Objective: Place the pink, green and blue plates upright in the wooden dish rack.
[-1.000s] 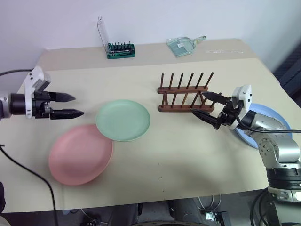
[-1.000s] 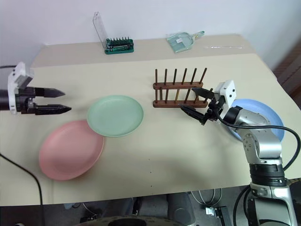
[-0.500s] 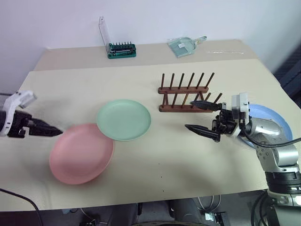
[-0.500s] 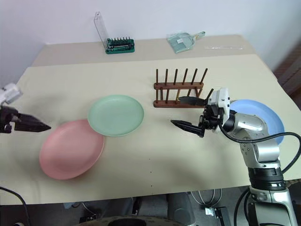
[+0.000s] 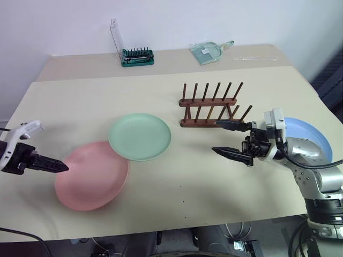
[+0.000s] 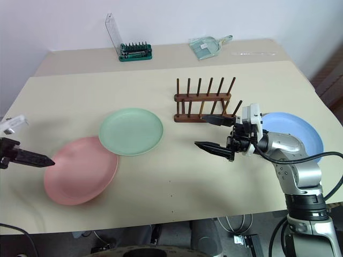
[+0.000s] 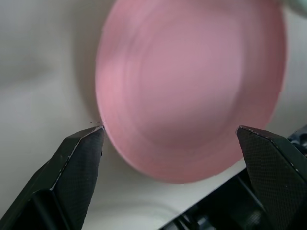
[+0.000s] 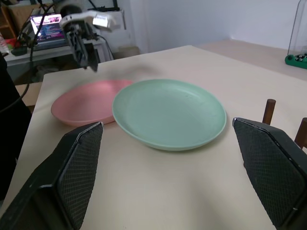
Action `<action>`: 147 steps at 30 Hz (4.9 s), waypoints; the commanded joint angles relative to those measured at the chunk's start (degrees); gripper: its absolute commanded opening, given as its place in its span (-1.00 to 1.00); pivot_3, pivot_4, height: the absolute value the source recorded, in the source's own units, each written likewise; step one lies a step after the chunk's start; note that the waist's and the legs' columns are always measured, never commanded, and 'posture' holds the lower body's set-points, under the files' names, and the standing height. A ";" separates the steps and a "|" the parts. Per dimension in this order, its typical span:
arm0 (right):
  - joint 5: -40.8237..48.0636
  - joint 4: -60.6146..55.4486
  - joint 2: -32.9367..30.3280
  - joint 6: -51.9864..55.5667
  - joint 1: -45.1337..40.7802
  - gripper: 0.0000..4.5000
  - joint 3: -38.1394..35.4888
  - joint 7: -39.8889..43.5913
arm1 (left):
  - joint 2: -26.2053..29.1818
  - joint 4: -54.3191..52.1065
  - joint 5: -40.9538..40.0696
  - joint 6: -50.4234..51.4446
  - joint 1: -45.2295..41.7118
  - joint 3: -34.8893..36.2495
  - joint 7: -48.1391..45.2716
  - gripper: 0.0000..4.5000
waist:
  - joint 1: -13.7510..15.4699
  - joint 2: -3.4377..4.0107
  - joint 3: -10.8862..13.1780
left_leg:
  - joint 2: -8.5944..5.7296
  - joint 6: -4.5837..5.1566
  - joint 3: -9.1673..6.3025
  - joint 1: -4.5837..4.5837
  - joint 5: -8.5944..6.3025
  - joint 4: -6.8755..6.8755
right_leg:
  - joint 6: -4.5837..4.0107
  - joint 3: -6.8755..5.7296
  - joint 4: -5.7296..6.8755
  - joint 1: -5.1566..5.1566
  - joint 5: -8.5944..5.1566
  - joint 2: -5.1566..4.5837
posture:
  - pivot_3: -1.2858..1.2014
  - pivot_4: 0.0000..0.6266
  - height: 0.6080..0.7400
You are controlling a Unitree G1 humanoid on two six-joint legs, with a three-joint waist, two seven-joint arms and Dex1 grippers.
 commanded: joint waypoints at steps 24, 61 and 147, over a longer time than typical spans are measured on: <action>0.03 0.40 -0.96 -0.23 -1.69 0.97 -1.43 -0.96 | -7.65 7.07 12.23 -7.36 -4.88 -9.92 5.20 1.00 | -0.01 -0.03 -0.02 | 0.01 -0.06 -0.01 -0.03 0.03 0.03 | 0.00 0.00 0.04 -0.04 0.00 0.00 | 0.03 -0.52 1.00; -0.66 1.58 -1.10 -0.71 -3.38 1.00 -0.61 -1.91 | -4.57 15.88 6.10 -6.12 -16.85 -6.31 -7.13 -0.97 | -0.30 0.37 -0.34 | -0.05 -0.04 -0.01 0.01 0.02 0.05 | 0.02 0.01 0.12 -0.02 -0.02 0.01 | 0.03 -0.52 1.00; -94.25 13.41 -3.75 -48.11 -24.63 -1.00 20.81 -65.16 | -81.59 -25.90 -20.07 -31.61 -14.27 27.75 81.13 0.06 | 0.28 -0.14 -0.37 | -0.07 -0.54 0.20 -0.02 0.29 0.03 | -0.02 0.21 -0.06 -0.05 0.06 -0.02 | 0.03 -0.52 1.00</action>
